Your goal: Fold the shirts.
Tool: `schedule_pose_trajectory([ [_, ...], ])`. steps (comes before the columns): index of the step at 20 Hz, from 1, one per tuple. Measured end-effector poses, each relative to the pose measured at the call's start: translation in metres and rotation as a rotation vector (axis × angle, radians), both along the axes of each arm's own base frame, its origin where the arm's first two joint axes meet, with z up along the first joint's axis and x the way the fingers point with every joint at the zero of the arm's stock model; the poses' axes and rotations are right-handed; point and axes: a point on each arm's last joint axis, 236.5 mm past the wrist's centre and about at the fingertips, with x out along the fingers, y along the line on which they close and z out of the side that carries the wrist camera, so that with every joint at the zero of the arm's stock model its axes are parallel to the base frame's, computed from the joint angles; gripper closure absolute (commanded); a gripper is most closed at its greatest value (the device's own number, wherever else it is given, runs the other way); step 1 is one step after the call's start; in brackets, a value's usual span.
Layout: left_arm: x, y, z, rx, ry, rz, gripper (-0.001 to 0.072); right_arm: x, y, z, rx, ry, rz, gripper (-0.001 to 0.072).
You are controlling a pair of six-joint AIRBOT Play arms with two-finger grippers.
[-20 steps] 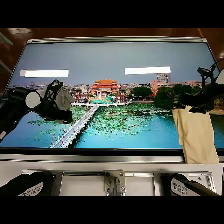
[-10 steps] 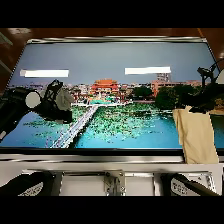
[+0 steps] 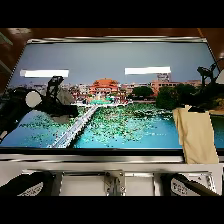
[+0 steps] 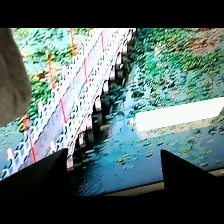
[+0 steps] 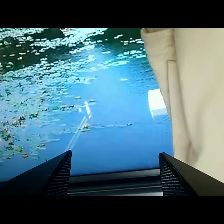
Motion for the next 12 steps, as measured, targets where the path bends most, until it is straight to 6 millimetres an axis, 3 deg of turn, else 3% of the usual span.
schedule_pose_trajectory([
  [4,0.016,-0.009,0.004,-0.05,-0.051,0.033,0.0034,0.004,-0.001,0.0,-0.005,-0.015,-0.01,0.0044],
  [7,0.03,-0.003,0.006,-0.047,-0.097,0.046,0.0031,0.006,-0.003,0.001,-0.013,-0.025,-0.012,0.0044],
  [9,0.049,0.021,0.013,-0.026,-0.135,0.106,0.0031,0.008,-0.004,0.001,-0.016,-0.035,-0.014,0.0044],
  [12,0.084,0.083,0.022,0.017,-0.153,0.243,0.0031,0.009,-0.004,0.001,-0.017,-0.038,-0.015,0.0044],
])
